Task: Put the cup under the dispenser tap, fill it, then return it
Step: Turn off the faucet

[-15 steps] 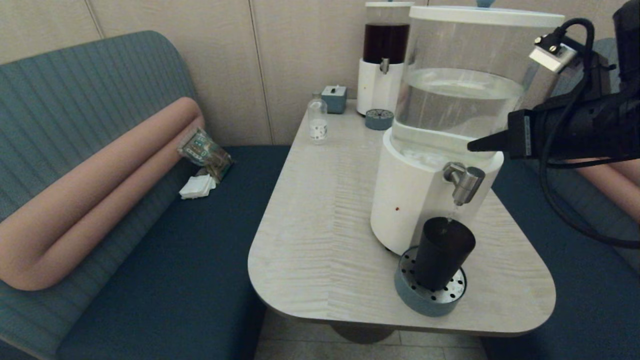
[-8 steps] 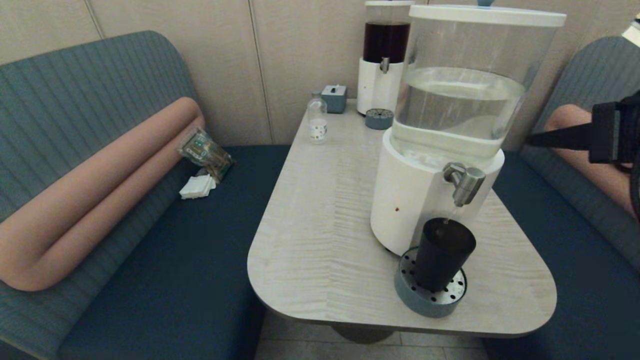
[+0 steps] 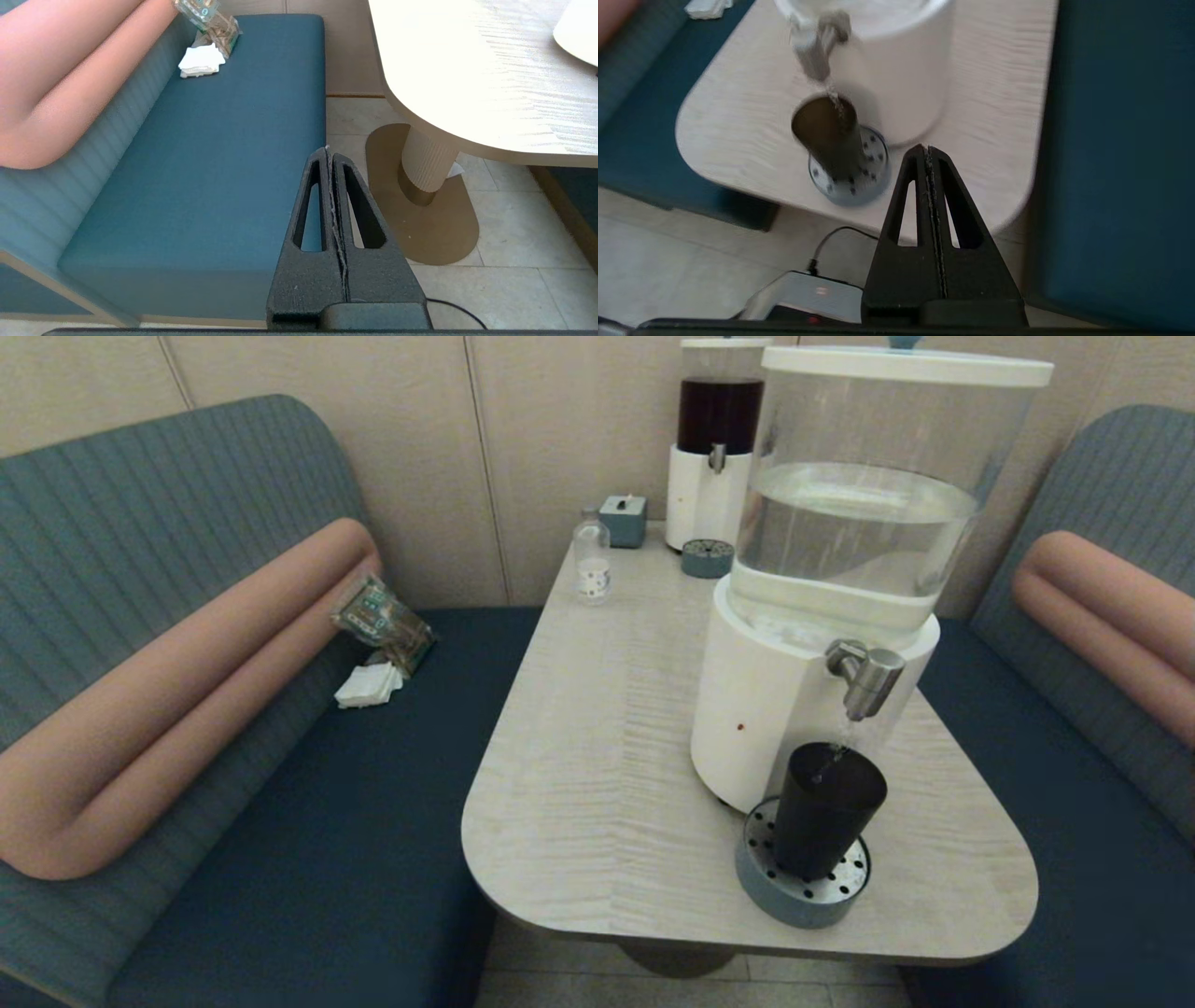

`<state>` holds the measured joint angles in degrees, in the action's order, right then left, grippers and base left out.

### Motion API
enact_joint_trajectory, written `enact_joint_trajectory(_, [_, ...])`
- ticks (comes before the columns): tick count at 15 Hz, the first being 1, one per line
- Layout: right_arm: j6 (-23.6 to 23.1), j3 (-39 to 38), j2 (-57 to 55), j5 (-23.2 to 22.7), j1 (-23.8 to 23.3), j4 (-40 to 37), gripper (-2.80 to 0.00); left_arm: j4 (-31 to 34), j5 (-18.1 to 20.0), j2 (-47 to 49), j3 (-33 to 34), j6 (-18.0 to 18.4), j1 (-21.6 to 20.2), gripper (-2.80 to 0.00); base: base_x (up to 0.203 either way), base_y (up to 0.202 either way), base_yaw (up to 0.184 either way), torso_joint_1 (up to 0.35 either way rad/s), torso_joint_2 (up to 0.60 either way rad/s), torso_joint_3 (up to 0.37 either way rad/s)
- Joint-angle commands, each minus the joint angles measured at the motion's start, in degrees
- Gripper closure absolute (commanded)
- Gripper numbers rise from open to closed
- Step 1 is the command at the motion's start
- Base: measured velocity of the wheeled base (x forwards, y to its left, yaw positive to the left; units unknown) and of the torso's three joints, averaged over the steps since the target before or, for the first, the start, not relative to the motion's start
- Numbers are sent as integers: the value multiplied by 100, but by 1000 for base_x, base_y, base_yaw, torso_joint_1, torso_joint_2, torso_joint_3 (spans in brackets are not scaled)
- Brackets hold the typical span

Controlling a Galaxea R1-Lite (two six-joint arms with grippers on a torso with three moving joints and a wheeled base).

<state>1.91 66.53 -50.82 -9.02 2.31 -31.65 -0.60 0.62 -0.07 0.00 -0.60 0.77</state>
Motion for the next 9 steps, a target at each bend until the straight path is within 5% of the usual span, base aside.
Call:
enact_joint_trajectory(1, [-83, -303, 919, -76, -269, -99, 0, -2, -1, -1, 0, -2, 2, 0, 0, 0, 0, 0, 0, 0])
enact_joint_trajectory(9, [-92, -576, 2677, -57, -519, -637, 0, -2, -1, -1, 0, -2, 2, 0, 0, 0, 0, 0, 0, 0])
